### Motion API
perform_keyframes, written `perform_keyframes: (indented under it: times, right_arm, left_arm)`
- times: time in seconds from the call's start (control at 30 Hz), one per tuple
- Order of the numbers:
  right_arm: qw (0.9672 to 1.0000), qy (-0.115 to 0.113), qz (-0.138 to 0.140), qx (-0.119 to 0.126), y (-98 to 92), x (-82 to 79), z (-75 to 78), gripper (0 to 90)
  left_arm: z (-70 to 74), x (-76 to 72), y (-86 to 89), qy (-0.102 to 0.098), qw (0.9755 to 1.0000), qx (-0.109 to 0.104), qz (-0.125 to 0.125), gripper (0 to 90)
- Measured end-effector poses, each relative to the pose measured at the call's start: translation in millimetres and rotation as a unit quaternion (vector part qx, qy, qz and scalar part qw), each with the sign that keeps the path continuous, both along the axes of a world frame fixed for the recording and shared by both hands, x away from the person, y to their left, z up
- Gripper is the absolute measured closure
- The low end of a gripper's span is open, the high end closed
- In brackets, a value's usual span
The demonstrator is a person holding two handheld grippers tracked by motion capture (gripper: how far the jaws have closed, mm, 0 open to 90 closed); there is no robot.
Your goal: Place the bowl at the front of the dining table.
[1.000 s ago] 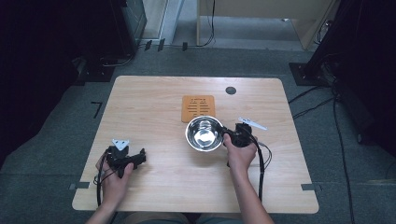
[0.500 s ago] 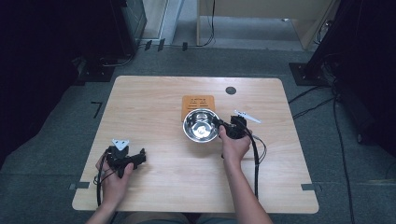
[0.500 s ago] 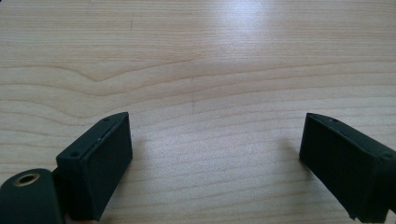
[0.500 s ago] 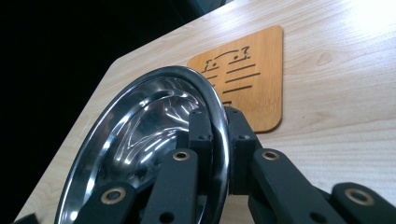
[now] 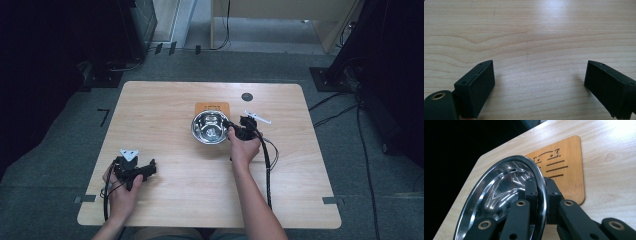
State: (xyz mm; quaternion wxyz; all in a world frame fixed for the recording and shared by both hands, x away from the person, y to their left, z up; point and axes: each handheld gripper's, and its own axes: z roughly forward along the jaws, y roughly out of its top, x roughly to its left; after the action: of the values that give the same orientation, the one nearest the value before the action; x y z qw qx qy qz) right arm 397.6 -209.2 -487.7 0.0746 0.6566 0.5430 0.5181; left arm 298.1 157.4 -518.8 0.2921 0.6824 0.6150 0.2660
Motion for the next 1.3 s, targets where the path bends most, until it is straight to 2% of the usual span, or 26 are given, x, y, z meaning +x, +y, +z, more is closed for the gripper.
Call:
perform_keyframes:
  times: [0.2, 0.37, 0.6, 1.07, 1.3]
  right_arm:
    - [0.9998, 0.007, -0.018, -0.005, 4.9, 14.1, -1.6, 84.8]
    - [0.9991, 0.017, -0.039, 0.006, 8.1, 24.0, -6.1, 84.8]
    - [0.9975, 0.026, -0.065, -0.001, 12.9, 35.1, -12.7, 84.7]
    - [0.9929, 0.025, -0.115, -0.014, 14.6, 55.5, -20.8, 84.7]
    - [0.9906, 0.031, -0.133, 0.006, 10.4, 62.1, -25.6, 84.5]
  left_arm:
    - [0.0, 0.0, 0.0, 0.000, 1.0000, 0.000, 0.000, 9.2]
    - [0.0, 0.0, 0.0, 0.000, 1.0000, 0.000, 0.000, 9.3]
    - [0.0, 0.0, 0.0, 0.000, 1.0000, -0.001, 0.000, 9.2]
    - [-0.1, -1.0, 0.0, -0.001, 1.0000, 0.000, -0.003, 9.3]
    - [-0.1, -1.0, 0.0, -0.001, 1.0000, 0.000, -0.004, 9.3]
